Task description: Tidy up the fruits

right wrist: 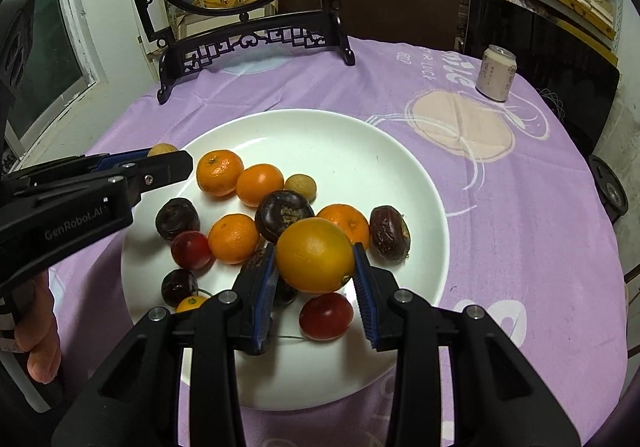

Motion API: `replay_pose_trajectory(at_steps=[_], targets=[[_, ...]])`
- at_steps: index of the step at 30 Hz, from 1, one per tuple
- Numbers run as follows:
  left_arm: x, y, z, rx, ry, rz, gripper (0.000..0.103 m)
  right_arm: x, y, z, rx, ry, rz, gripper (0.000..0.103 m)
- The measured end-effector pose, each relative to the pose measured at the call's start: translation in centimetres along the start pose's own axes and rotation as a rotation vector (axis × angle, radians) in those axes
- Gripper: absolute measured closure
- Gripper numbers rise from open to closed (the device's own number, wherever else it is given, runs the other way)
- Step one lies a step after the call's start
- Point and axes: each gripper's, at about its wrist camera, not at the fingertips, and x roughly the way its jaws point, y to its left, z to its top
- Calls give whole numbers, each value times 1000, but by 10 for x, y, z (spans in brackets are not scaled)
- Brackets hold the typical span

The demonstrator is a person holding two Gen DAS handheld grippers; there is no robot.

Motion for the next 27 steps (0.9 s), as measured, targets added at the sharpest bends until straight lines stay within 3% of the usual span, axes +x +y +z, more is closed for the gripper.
replay_pose_trajectory(at_steps=[2, 4, 6, 11, 13, 14, 15, 20, 27], targets=[[-3, 0, -3, -4, -19, 28, 35, -2, -1, -1, 3, -23, -30, 39], [-11, -1, -8, 4, -41, 42, 29, -4, -2, -5, -2, -26, -37, 39], [-20, -2, -16, 7, -42, 38, 16, -9, -4, -12, 13, -18, -38, 39], [-58, -4, -50, -11, -68, 39, 8, -46, 0, -41, 3, -33, -53, 38], [-78, -7, -69, -18, -86, 46, 7, -64, 2, -58, 0, -57, -80, 23], [-88, -8, -79, -18, -95, 57, 4, -70, 3, -65, 5, -66, -94, 6], [-96, -11, -88, -17, -102, 64, 2, -77, 3, -73, 10, -80, -110, 1], [-122, -26, -124, 33, -90, 99, 2, -91, 8, -105, -7, -56, -175, 1], [-130, -31, -138, 31, -71, 88, 2, -98, 8, -121, 16, -32, -156, 1]])
